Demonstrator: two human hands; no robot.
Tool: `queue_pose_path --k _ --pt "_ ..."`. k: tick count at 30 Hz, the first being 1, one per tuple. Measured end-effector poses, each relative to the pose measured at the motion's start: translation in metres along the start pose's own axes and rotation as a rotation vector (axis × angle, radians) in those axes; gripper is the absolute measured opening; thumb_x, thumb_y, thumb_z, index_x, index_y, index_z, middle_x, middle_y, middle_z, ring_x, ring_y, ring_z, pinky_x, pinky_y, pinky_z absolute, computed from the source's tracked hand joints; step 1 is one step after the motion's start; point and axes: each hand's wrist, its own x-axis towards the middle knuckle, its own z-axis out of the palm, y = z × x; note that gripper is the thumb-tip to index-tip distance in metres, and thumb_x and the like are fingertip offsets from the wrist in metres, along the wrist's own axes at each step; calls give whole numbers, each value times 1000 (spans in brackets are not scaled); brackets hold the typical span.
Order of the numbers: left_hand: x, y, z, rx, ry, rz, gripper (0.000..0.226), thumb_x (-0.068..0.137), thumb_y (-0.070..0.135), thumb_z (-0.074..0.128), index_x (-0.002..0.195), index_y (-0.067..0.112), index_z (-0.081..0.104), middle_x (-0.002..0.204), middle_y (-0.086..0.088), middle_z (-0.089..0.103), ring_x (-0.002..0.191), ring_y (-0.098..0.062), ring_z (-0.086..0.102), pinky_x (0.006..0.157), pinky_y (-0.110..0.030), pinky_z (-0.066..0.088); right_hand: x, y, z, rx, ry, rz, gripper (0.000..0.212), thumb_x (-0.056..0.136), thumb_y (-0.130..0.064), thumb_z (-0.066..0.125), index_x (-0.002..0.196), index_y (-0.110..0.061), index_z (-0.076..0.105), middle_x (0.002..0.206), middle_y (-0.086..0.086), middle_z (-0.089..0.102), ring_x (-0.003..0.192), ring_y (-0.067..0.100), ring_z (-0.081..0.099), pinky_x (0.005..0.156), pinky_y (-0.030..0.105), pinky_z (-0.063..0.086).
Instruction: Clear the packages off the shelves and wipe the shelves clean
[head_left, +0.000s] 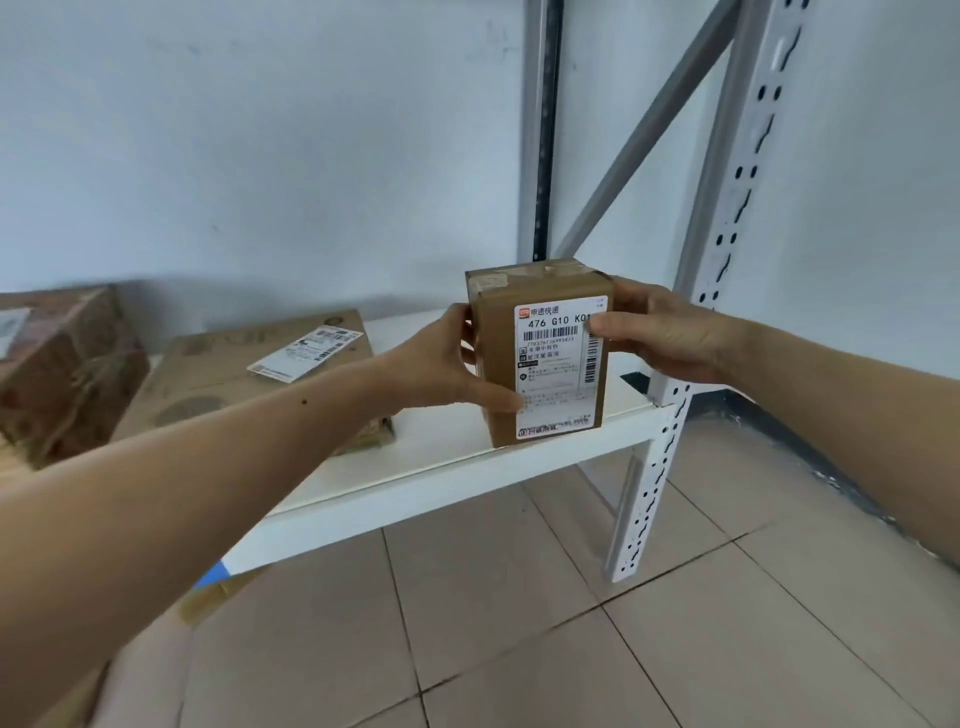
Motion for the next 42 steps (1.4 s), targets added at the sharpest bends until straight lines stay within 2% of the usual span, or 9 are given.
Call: queue_pose_path --k 4,9,14,18,22,31,35,42 --pt "17 -16 -26 -14 45 -37 98 60 26 94 138 18 36 124 9 54 114 -10 56 92 -28 53 44 -10 11 155 -2 70 55 79 -18 77 132 -23 59 119 4 70 122 23 59 110 43 41" --pt "48 -46 -40 59 11 -112 106 55 26 97 140 20 34 130 9 53 119 -13 53 100 -33 49 83 10 15 234 -2 102 66 72 -10 74 134 -23 58 121 6 70 122 24 59 103 41 47" --pt "76 -63 -37 109 29 -149 120 35 45 95 138 24 36 127 13 54 116 -11 55 101 -36 49 112 33 7 271 -33 102 64 71 -10 74 131 -27 61 119 2 71 123 23 58 106 42 44" --pt "88 -71 -38 139 42 -176 111 48 34 98 139 23 36 127 11 54 117 -11 54 103 -36 47 130 43 1 266 -62 107 58 71 -11 74 125 -27 65 117 2 72 124 23 58 110 46 41" --pt "92 -72 -35 159 57 -209 106 52 31 97 138 22 36 125 8 54 114 -12 55 100 -35 49 139 47 -3 263 -99 121 57 71 -12 73 126 -25 64 116 2 72 119 22 61 110 48 42" --pt "91 -73 -26 158 83 -249 107 48 34 96 136 19 38 124 9 56 115 -13 55 101 -37 48 140 55 -5 265 -108 152 58 70 -9 75 126 -22 64 121 5 70 124 26 59 113 52 39" --pt "88 -73 -22 154 93 -273 105 55 29 95 140 19 36 128 8 53 120 -13 52 105 -35 44 135 55 -2 230 -89 178 52 72 -4 77 116 -29 67 115 0 73 124 24 59 115 52 35" --pt "83 -71 -20 223 97 -345 101 57 36 93 138 17 36 137 3 49 125 -18 49 106 -38 43 125 56 1 182 -35 245 52 81 4 72 117 -32 60 105 -14 75 119 18 58 115 52 31"
